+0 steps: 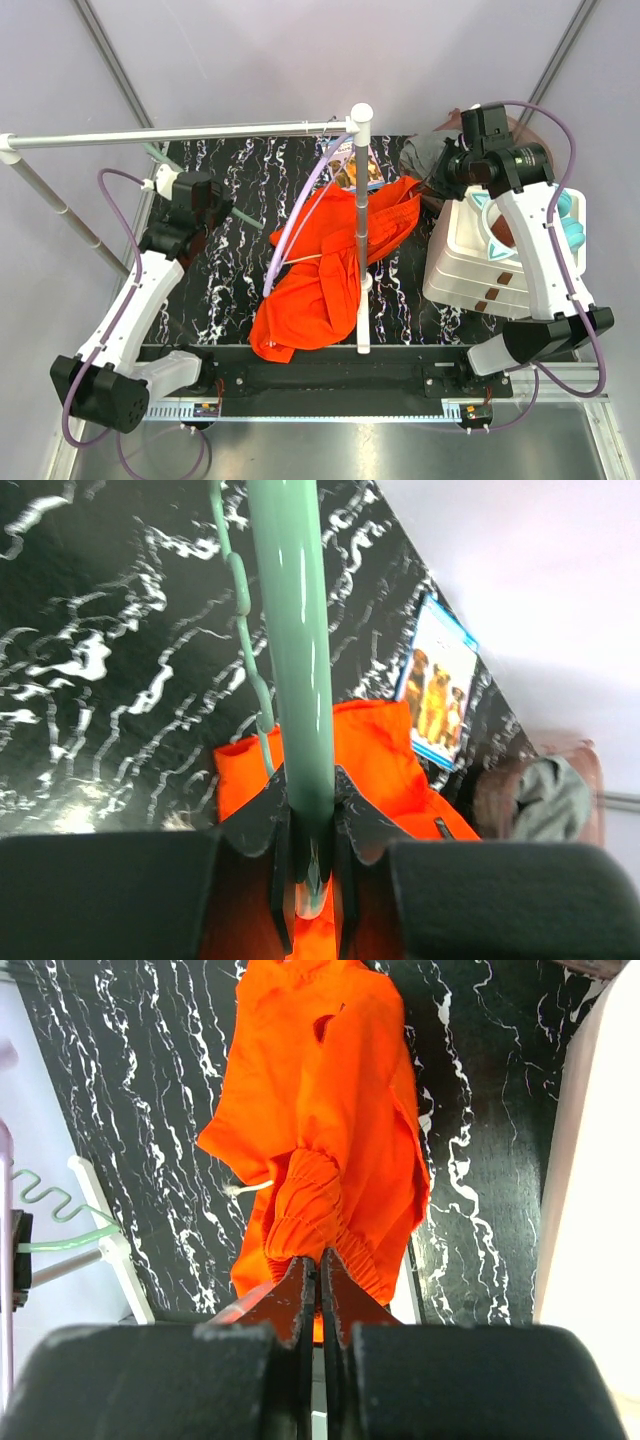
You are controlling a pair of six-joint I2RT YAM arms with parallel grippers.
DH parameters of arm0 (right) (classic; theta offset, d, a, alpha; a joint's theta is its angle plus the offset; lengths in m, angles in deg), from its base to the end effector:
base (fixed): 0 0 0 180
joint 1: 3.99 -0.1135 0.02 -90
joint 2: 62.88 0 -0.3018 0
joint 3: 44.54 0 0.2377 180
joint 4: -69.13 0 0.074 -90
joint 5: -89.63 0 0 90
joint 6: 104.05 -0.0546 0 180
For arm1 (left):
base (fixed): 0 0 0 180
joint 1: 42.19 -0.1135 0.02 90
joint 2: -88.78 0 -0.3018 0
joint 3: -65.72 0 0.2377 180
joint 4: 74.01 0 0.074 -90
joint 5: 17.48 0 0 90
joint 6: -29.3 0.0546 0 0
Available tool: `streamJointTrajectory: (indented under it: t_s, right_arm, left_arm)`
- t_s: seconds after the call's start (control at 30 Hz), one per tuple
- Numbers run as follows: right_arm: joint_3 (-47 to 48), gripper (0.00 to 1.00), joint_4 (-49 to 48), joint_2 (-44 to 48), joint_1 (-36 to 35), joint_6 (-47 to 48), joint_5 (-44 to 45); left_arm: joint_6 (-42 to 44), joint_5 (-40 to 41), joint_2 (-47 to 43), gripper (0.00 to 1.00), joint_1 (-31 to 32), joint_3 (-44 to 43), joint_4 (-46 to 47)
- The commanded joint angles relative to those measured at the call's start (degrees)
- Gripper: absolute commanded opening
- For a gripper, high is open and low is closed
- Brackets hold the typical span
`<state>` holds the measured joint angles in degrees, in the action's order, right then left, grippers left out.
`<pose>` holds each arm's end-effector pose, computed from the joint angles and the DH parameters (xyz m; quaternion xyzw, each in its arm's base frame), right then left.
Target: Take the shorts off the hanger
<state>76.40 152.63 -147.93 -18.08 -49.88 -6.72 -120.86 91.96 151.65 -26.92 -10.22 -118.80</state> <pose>0.2633 0.0723 0.4588 0.1559 0.9180 0.1991 0.3055 0.2177 -0.0406 0.3699 -0.4047 0.7643 -0.1770 0.4699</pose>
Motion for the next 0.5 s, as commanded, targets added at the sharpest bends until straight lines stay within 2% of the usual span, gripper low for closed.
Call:
streamJointTrajectory:
  t_s: [0.0, 0.13, 0.2, 0.23, 0.3, 0.33, 0.37, 0.4, 0.43, 0.47]
  right_arm:
    - [5.10, 0.00, -1.99, -1.06, 0.99, 0.77, 0.03]
    - [20.46, 0.00, 0.10, -12.55, 4.06, -0.81, -5.60]
    - [36.70, 0.00, 4.82, -17.92, 5.90, -1.08, -6.30]
    - [51.29, 0.00, 6.86, -24.56, 6.70, -1.51, -6.74]
    - [64.04, 0.00, 10.38, -31.10, 10.98, -3.88, -11.28]
    - [66.97, 0.00, 9.79, -33.75, 12.32, -7.29, -12.88]
    - [65.17, 0.00, 8.30, -33.34, 13.63, -8.36, -13.94]
    - [62.19, 0.00, 1.85, -31.94, 13.73, -8.81, -14.39]
    - [54.25, 0.00, -2.57, -27.40, 13.74, -8.29, -14.04]
    - [50.08, 0.00, -11.84, -24.75, 13.82, -8.29, -13.43]
  left_arm:
    - [-0.57, -6.59, -0.73, 0.00, -0.24, -3.11, 7.05]
    - [3.80, -14.41, -2.40, 0.00, -0.24, -1.08, 10.22]
    - [6.62, -18.99, -2.93, 0.00, -0.15, -1.52, 8.74]
    - [8.72, -19.09, -3.19, 0.00, -0.06, -1.61, 7.86]
    - [10.76, -22.25, -4.42, 0.00, 0.03, -1.87, 4.52]
    - [12.59, -22.86, -4.95, 0.00, -0.06, -1.96, 3.64]
    - [13.57, -24.00, -5.82, 0.00, -0.06, -2.31, 2.33]
    - [14.54, -24.80, -6.27, 0.00, -0.06, -2.49, 1.62]
    - [15.94, -25.76, -6.70, 0.00, 0.03, -2.66, 0.91]
    - [16.56, -26.12, -7.49, 0.00, 0.03, -2.75, -0.23]
